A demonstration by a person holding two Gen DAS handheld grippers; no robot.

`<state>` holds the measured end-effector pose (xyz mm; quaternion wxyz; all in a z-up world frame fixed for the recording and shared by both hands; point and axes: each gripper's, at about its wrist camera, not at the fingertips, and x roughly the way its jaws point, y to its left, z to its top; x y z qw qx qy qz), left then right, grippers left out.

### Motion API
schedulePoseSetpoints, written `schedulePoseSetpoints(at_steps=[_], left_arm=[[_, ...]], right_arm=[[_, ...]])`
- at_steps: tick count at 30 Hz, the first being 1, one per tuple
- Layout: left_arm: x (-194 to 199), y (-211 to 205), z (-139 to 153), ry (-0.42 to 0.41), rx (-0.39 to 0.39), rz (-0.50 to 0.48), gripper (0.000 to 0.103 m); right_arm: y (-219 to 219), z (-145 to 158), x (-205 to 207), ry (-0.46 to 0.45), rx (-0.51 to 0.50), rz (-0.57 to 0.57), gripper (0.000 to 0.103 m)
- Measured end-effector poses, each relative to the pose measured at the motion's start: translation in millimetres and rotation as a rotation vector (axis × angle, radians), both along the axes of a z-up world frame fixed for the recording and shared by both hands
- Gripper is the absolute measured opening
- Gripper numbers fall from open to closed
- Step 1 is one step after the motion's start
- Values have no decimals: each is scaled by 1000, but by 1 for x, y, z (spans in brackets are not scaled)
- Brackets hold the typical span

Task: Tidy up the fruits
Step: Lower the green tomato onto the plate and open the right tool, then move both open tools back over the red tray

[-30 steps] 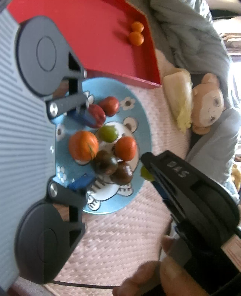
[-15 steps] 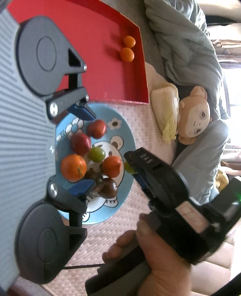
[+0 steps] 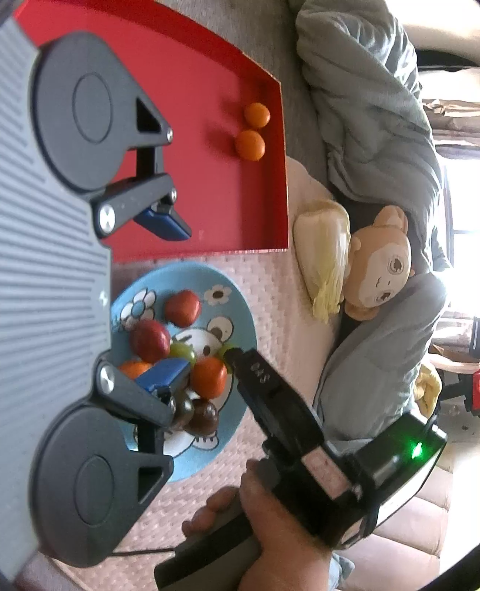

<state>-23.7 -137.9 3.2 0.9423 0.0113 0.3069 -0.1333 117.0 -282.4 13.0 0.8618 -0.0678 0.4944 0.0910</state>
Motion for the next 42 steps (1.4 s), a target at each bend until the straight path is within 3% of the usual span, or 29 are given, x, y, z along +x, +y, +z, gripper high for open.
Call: schedulePoseSetpoints(at_steps=[4, 14, 25, 35, 38, 42], left_arm=[[5, 13, -1, -5, 5, 28, 72], [23, 50, -6, 16, -13, 136, 72], [47, 89, -12, 51, -24, 262, 72], [79, 140, -13, 80, -42, 415, 72], [89, 150, -14, 84, -36, 438, 72], [101, 157, -18, 91, -26, 449, 72]], right_arm=[[-1, 3, -1, -6, 15, -12, 53], [16, 14, 1, -46, 47, 23, 57], [59, 22, 2, -83, 108, 148, 58], [101, 7, 8, -45, 122, 270, 58], [116, 0, 9, -50, 91, 297, 72], [126, 1, 13, -103, 69, 311, 73]])
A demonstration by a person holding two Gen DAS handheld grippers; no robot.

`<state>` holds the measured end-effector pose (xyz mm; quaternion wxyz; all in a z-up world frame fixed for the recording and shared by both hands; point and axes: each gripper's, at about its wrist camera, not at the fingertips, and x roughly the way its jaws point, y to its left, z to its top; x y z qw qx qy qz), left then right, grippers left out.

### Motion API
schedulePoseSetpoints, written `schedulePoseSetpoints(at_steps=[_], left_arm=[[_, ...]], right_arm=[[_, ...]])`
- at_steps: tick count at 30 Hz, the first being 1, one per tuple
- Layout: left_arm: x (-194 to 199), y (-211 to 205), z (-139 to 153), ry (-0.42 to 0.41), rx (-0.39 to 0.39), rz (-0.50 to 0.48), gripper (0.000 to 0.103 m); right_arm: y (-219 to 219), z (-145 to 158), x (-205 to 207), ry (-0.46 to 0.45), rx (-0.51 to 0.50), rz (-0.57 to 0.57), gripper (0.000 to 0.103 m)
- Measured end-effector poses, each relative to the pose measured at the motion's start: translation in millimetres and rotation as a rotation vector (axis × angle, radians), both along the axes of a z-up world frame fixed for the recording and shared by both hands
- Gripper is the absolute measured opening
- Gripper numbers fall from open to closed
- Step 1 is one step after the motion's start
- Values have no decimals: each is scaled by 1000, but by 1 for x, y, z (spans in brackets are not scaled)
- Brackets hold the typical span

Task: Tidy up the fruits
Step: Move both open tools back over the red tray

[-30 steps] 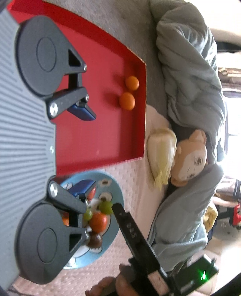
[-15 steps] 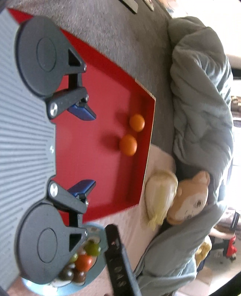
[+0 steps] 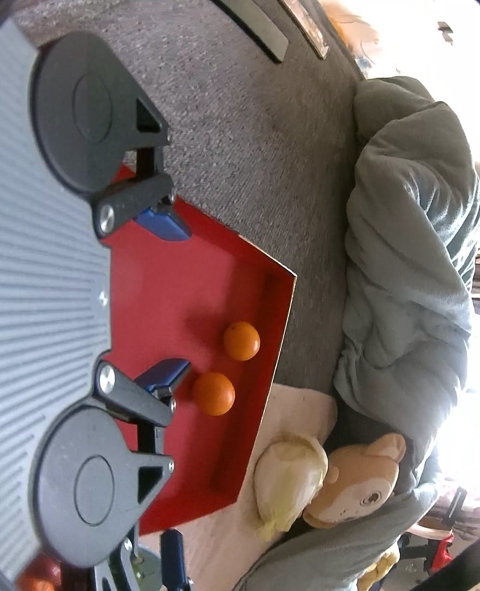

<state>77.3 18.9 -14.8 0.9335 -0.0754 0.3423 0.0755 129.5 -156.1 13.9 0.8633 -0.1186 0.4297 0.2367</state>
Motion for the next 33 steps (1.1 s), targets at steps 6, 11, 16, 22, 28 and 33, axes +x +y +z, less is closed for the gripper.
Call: schedulePoseSetpoints(at_steps=[6, 11, 16, 22, 28, 33], left_arm=[[17, 10, -5, 16, -27, -3, 72], [23, 6, -9, 28, 3, -34, 72], [27, 15, -8, 17, -33, -50, 72], [33, 19, -8, 6, -58, -69, 72], [38, 23, -7, -10, -89, -85, 72], [47, 21, -9, -24, -82, -99, 72]], right_arm=[[20, 2, 3, -20, 16, 71, 74], [45, -21, 4, 33, -35, 152, 74], [50, -28, 15, 51, -18, 125, 74], [55, -34, 28, 42, -15, 89, 73], [61, -35, 41, 25, 0, 80, 70], [74, -36, 49, 6, 1, 96, 69]])
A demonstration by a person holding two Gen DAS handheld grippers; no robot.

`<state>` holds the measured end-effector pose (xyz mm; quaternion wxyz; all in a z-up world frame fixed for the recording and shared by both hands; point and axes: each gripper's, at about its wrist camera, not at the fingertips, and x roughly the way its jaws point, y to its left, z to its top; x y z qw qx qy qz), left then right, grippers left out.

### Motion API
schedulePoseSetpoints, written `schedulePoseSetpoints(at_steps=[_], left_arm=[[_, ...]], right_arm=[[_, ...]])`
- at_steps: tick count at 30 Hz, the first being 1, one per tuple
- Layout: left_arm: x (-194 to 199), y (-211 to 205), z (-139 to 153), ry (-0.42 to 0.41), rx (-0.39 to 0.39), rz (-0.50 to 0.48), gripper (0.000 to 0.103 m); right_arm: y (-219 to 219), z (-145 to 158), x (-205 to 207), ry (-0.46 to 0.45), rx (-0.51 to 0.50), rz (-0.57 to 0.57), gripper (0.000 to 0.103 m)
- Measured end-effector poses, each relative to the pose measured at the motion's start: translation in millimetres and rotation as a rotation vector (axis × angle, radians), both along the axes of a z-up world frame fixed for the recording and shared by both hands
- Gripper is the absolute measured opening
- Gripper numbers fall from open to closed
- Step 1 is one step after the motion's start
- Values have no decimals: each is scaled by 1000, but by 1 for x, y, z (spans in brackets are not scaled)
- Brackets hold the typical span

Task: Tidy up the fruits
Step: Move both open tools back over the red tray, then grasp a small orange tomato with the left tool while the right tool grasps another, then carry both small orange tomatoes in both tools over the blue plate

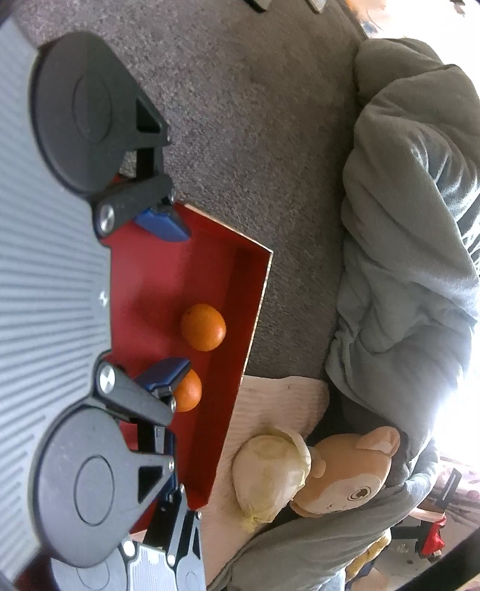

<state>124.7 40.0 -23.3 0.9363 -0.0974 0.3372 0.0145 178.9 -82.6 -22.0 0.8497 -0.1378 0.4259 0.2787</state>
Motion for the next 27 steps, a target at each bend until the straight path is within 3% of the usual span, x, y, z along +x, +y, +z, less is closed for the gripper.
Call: schedulePoseSetpoints(at_steps=[7, 10, 14, 16, 27], left_arm=[[17, -3, -3, -15, 10, -20, 71], [22, -2, -4, -9, -15, -38, 52], [24, 1, -5, -13, -20, -41, 50], [22, 2, -3, -25, -41, -64, 33], [2, -3, -2, -43, -2, -54, 32]], right_arm=[[11, -1, 12, -29, -2, 8, 68], [12, -2, 17, -36, 6, 13, 61], [13, -2, 19, -33, 15, 19, 46], [14, -2, 18, -35, 10, 20, 46], [-4, 10, -4, -2, -59, -7, 45]])
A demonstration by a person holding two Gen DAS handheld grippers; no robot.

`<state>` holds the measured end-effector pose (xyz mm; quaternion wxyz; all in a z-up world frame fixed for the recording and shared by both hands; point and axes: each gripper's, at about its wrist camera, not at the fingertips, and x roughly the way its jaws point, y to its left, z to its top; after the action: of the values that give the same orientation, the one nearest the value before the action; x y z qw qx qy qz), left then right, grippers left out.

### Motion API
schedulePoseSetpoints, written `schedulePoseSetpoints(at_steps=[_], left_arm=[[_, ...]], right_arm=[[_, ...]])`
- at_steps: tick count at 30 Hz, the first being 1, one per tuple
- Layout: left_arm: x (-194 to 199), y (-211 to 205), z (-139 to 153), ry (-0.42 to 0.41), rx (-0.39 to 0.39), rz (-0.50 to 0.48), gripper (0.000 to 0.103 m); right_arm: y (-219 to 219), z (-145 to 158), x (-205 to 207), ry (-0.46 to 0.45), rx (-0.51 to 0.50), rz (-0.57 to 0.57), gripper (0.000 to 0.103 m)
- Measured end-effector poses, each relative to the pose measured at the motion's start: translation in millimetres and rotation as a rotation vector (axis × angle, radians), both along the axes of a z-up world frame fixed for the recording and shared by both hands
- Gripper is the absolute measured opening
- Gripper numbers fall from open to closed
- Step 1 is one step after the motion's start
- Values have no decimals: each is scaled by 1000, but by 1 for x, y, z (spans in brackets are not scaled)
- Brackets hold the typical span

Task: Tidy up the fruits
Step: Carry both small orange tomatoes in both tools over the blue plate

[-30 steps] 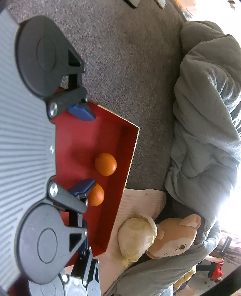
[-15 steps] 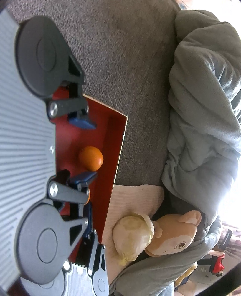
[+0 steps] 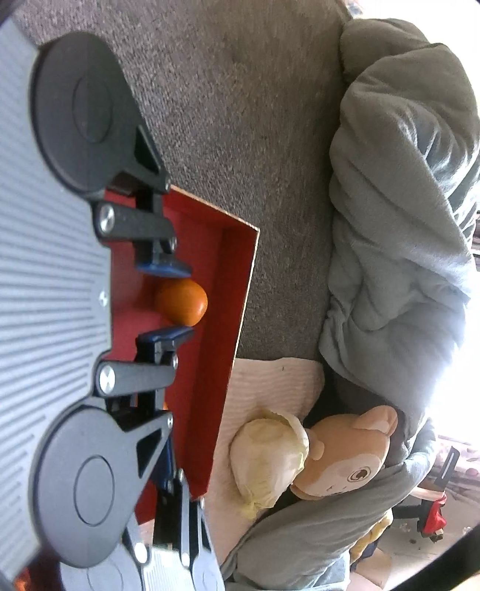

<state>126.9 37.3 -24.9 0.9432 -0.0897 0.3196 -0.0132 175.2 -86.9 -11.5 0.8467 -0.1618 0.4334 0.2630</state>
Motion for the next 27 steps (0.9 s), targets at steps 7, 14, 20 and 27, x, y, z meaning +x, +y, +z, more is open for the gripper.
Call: schedulePoseSetpoints(at_steps=[7, 14, 20, 27], left_arm=[[-21, -3, 5, 9, 2, 20, 32], [-54, -14, 14, 5, 40, 24, 32], [-79, -26, 20, 14, 72, 13, 32], [-101, -44, 24, 19, 114, -11, 32]], right_arm=[[-32, 26, -31, 14, -6, -42, 45], [-39, 53, -79, 38, 2, -11, 45], [-46, 71, -112, 40, 25, -19, 45], [-63, 79, -136, 38, 35, -20, 45]])
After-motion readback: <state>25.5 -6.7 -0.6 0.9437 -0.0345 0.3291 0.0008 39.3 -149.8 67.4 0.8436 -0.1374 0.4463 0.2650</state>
